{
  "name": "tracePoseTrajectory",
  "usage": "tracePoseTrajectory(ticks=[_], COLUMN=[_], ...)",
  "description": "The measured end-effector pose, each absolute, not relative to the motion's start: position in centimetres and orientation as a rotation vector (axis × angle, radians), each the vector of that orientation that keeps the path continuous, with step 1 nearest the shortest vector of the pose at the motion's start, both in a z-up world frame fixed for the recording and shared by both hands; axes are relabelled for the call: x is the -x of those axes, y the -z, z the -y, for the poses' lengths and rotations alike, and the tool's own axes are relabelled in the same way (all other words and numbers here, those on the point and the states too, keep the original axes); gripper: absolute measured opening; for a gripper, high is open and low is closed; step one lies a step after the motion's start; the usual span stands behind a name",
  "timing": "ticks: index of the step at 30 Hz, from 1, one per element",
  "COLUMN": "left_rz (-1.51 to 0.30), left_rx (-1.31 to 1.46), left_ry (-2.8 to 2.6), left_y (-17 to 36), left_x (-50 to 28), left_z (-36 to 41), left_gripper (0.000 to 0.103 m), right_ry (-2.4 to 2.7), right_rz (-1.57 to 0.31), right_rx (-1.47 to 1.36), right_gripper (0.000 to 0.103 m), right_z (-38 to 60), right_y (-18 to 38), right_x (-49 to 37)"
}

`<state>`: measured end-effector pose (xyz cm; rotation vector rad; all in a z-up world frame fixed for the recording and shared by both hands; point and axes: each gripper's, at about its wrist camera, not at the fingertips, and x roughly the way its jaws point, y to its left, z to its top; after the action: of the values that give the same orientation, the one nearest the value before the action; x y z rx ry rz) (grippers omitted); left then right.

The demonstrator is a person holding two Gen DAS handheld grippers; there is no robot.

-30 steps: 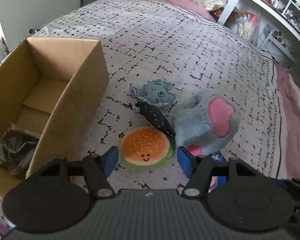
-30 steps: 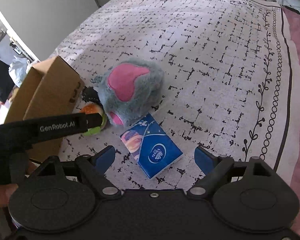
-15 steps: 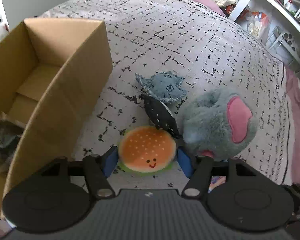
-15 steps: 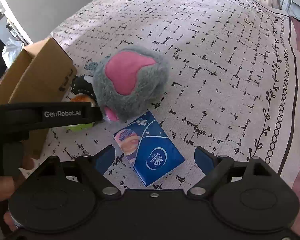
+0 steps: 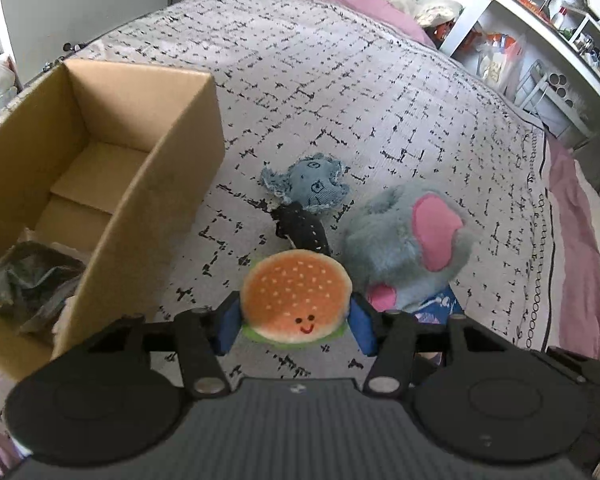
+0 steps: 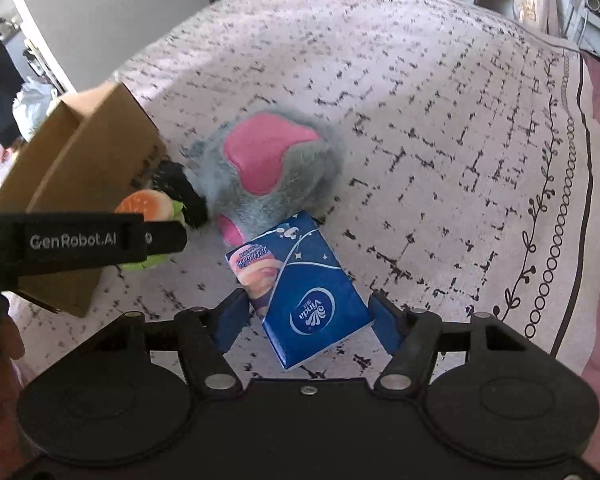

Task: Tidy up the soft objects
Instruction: 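Grasp the blue tissue pack with the right gripper while the left lifts the hamburger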

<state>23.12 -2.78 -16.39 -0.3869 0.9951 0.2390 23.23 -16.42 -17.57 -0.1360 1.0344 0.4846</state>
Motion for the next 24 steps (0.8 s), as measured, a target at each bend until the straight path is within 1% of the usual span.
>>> tracePoseTrajectory(ticks=[14, 24], left_rz=[-0.926, -0.893], left_rx=[0.395, 0.409], left_ry=[-0.220, -0.190], left_y=[11.1, 9.2], left_x=[-19.2, -17.3], left_z=[1.5, 0.3], left_gripper=[0.055, 0.055], right_ry=[-0.438, -0.397], right_rz=[-0.919, -0.856], right_rx=[0.047, 0.042], right_gripper=[0.064, 0.064], right_z=[17.9, 17.9], right_y=[13.2, 10.3], right_x=[-20.7, -19.5])
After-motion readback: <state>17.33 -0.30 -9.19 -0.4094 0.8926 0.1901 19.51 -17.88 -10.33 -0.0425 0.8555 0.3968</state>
